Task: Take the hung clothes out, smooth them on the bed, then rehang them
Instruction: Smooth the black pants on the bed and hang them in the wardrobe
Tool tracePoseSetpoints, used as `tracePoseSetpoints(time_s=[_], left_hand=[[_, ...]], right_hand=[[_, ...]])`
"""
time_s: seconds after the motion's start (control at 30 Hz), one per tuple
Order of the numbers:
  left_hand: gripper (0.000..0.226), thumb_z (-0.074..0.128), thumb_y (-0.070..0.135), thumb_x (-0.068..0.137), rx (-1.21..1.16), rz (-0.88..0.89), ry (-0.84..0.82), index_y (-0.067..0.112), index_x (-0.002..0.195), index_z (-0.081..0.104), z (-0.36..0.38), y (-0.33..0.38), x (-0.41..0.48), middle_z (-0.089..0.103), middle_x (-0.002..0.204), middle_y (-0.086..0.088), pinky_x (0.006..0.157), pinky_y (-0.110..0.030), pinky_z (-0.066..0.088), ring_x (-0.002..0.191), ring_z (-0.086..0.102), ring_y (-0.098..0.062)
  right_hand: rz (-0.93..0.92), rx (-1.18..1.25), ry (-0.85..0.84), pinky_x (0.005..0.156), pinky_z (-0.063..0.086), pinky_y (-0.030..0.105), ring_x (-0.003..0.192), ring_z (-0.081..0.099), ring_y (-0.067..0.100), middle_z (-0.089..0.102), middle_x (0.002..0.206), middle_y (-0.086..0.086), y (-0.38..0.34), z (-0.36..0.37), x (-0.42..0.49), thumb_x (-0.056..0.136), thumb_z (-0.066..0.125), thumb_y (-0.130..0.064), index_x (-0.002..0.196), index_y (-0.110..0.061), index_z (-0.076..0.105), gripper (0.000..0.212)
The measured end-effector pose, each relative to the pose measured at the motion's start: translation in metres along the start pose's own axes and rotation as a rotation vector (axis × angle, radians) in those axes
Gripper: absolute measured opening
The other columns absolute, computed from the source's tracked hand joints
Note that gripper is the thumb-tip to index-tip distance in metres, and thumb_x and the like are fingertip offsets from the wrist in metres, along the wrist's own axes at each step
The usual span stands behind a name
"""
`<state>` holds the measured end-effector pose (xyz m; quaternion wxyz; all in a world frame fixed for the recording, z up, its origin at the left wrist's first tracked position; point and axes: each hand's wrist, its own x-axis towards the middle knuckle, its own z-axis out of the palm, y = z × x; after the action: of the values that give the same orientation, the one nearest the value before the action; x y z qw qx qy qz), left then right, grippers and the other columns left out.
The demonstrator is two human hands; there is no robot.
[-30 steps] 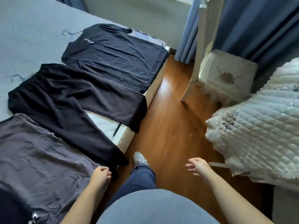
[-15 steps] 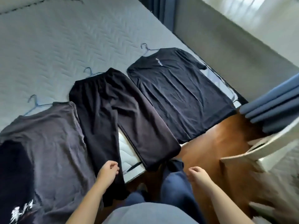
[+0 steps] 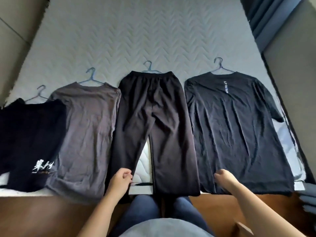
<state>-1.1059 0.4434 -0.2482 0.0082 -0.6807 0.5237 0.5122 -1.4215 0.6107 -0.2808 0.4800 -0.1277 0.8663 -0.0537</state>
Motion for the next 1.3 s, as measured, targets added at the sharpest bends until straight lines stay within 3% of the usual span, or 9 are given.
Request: tracePoseSetpoints(time_s=[0.13,0.23,0.33,0.53,0.63,0.77,0.97,1.1,1.3], left_hand=[[0.018,0.043,-0.004,0.089,-0.093,-0.096,0.034,0.008,0.083,0.055,-0.023,-0.007,0.024,0.059,0.079,-0.011,0.068,-0.028,0.044,0.067,0.055,-0.022],[0.024,0.044,-0.005,0.088,-0.071,-0.122,0.006,0.015,0.076,0.052,-0.040,-0.004,0.056,0.059,0.083,-0.015,0.064,-0.023,0.040,0.067,0.055,-0.022],[0.027,0.050,0.002,0.087,0.012,-0.119,0.003,0.025,0.073,0.051,-0.061,0.007,0.107,0.064,0.091,-0.013,0.073,-0.031,0.044,0.076,0.059,-0.027],[0.009,0.046,0.013,0.092,0.228,0.027,0.090,0.020,0.090,0.051,-0.088,0.070,0.234,0.055,0.089,0.001,0.061,-0.022,0.033,0.080,0.049,-0.015],[0.017,0.045,0.013,0.092,0.221,0.107,0.140,0.012,0.103,0.058,-0.078,0.106,0.295,0.058,0.096,-0.002,0.071,-0.025,0.036,0.083,0.051,-0.016],[0.022,0.050,0.009,0.089,0.219,0.277,0.199,0.005,0.109,0.058,-0.060,0.155,0.367,0.060,0.107,-0.010,0.083,-0.030,0.043,0.096,0.057,-0.024],[0.037,0.052,0.012,0.089,0.470,0.517,0.261,0.001,0.124,0.050,-0.052,0.216,0.462,0.053,0.128,-0.017,0.102,-0.038,0.036,0.120,0.047,-0.032],[0.051,0.049,0.020,0.092,0.474,0.495,0.190,0.005,0.138,0.034,-0.052,0.238,0.515,0.038,0.145,-0.013,0.111,-0.036,0.026,0.134,0.033,-0.027],[0.070,0.057,0.040,0.084,0.572,0.314,0.202,0.012,0.141,0.028,-0.036,0.246,0.567,0.028,0.147,-0.010,0.110,-0.039,0.023,0.132,0.028,-0.033]], right_hand=[[-0.129,0.041,-0.048,0.052,0.032,0.026,0.054,0.043,0.019,0.049,0.056,0.007,-0.077,0.018,0.007,0.082,0.046,-0.007,0.056,-0.013,0.047,0.027],[-0.111,0.154,-0.055,0.061,0.045,0.029,0.061,0.053,0.020,0.057,0.063,0.003,-0.122,0.037,0.017,0.084,0.047,-0.005,0.062,-0.016,0.052,0.026],[-0.101,0.166,-0.062,0.082,0.051,0.041,0.072,0.060,0.025,0.063,0.071,0.003,-0.157,0.050,0.038,0.085,0.048,-0.007,0.068,-0.023,0.053,0.023],[-0.174,0.126,-0.008,0.081,0.047,0.033,0.088,0.064,0.027,0.066,0.087,0.006,-0.240,0.040,0.108,0.086,0.054,-0.014,0.083,-0.022,0.056,0.009],[-0.228,0.150,0.063,0.079,0.038,0.026,0.094,0.059,0.023,0.065,0.098,0.007,-0.280,0.025,0.155,0.087,0.054,-0.013,0.105,-0.012,0.059,0.018],[-0.273,0.173,0.171,0.078,0.038,0.028,0.093,0.058,0.023,0.063,0.100,0.007,-0.331,-0.002,0.222,0.088,0.052,-0.012,0.115,-0.008,0.055,0.028],[-0.360,0.159,0.341,0.097,0.038,0.034,0.113,0.053,0.028,0.052,0.128,0.013,-0.391,-0.032,0.308,0.088,0.055,-0.018,0.130,-0.010,0.045,0.044],[-0.373,0.165,0.370,0.105,0.029,0.032,0.125,0.041,0.030,0.038,0.138,0.019,-0.409,-0.037,0.343,0.088,0.057,-0.021,0.137,-0.010,0.036,0.055],[-0.284,0.088,0.423,0.113,0.014,0.041,0.136,0.021,0.036,0.028,0.146,0.019,-0.414,-0.023,0.379,0.090,0.051,-0.031,0.145,-0.014,0.022,0.064]])
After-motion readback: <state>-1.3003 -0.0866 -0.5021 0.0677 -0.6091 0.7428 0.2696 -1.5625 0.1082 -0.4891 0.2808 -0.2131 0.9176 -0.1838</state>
